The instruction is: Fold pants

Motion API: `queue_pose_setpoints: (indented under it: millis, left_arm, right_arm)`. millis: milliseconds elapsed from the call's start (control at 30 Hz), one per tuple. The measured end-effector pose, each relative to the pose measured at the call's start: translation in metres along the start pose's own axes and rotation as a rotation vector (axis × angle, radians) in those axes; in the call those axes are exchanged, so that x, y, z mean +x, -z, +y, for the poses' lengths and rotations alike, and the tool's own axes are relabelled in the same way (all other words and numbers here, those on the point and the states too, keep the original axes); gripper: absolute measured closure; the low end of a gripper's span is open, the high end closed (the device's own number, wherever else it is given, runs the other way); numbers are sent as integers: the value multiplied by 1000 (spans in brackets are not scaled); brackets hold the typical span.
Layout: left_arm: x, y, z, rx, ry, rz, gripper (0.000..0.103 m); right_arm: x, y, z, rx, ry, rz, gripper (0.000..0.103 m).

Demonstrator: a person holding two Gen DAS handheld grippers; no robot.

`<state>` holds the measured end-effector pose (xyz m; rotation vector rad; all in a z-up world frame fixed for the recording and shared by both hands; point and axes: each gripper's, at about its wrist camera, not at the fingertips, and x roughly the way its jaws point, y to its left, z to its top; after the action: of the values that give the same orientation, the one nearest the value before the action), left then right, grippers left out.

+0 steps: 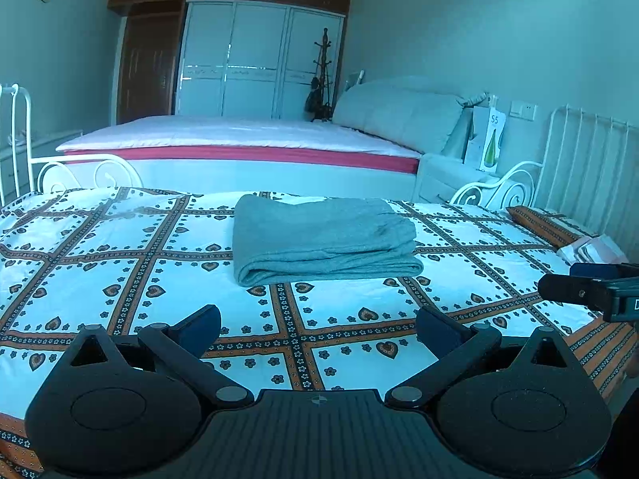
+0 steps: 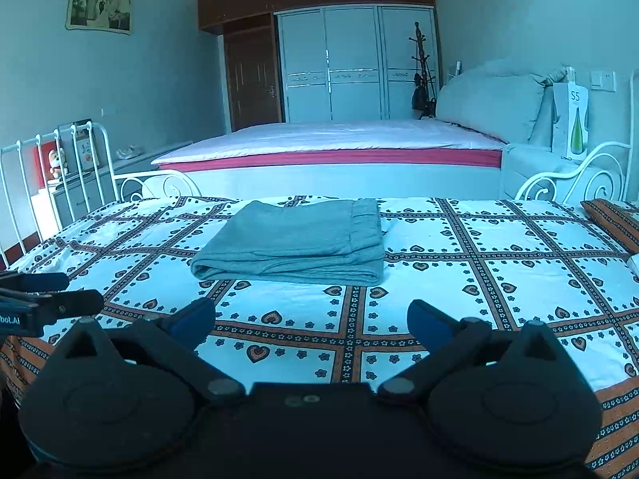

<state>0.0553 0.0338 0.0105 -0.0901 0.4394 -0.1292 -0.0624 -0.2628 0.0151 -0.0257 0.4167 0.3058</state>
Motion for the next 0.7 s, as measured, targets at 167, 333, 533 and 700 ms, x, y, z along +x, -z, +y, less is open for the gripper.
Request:
queue_pose_setpoints:
  millis: [167, 333, 533, 700]
  left_arm:
    - [-1, 0, 0, -1, 5, 2, 0]
    - [-1, 0, -1, 0, 10, 1, 0]
    - [-1, 0, -2, 0, 13, 0, 0]
    - [-1, 0, -2, -1, 14, -1, 0]
  right_arm:
    - [1, 0, 0, 1, -7, 2, 6]
    - [1, -1, 1, 2, -7, 2, 6]
    - [2, -1, 1, 0, -10, 4, 6]
    - [2, -1, 1, 0, -10, 3, 6]
